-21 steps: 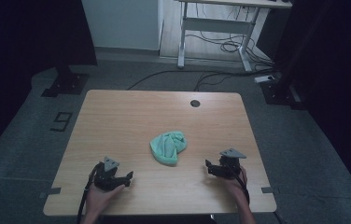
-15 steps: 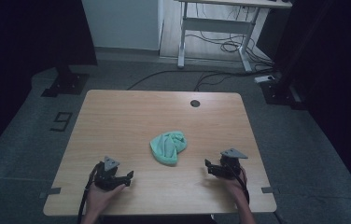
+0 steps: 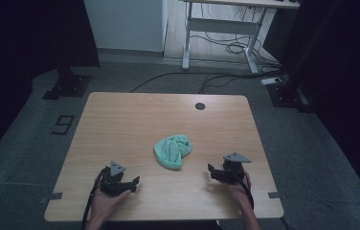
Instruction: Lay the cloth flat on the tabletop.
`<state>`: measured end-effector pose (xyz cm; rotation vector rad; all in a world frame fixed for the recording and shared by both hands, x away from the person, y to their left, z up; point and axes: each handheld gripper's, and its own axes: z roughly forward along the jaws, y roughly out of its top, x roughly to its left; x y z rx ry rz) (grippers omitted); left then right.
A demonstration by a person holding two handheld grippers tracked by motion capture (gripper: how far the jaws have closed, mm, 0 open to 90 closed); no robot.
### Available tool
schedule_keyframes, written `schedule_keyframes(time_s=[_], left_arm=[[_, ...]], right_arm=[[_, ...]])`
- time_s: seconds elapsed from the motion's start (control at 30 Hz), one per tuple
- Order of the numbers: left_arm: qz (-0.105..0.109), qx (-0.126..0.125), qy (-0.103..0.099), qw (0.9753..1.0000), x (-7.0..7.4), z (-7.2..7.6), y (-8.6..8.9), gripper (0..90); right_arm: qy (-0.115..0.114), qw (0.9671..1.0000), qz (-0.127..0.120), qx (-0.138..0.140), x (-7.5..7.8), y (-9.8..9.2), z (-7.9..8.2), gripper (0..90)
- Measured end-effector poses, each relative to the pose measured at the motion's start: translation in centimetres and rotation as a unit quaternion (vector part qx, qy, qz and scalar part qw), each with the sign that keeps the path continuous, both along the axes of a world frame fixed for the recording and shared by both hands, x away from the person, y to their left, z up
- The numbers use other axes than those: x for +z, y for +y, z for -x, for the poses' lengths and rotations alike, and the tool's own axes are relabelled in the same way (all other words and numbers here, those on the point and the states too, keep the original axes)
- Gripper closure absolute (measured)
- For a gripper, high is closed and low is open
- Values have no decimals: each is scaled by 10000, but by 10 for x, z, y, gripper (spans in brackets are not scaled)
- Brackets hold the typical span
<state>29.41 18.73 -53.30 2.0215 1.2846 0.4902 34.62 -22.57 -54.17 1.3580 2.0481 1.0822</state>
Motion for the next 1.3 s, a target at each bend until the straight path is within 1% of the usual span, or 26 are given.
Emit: schedule_keyframes(time_s=[0.13,0.3,0.5,0.67,0.83,0.93,1.03,1.13,1.3], left_arm=[[2,-1,-7,10000,0,0,-2,189],[11,-28,5,10000,0,-1,-3,198],[41,-48,1,10000,1,-1,-4,211],[81,-62,38,9999,1,-1,-5,221],[104,-86,35,9999,1,-1,-4,231],[110,-88,47,9999,1,-2,-3,234],[129,-83,47,9999,1,-2,-3,236],[127,-81,35,9999,1,-4,-4,241],[114,-103,43,9999,5,-12,-13,243]], right_arm=[[-32,10000,1,54,2,4,0,195],[-117,9998,22,175,4,15,-3,205],[-122,9993,-46,358,9,29,-7,216],[-162,9988,-133,440,14,39,-10,236],[-181,9982,-269,514,16,52,-22,258],[-134,9979,-277,574,17,62,-31,269],[-111,9977,-209,640,17,69,-38,273],[-98,9974,-252,674,17,72,-40,285],[-78,9970,-328,698,17,70,-41,314]])
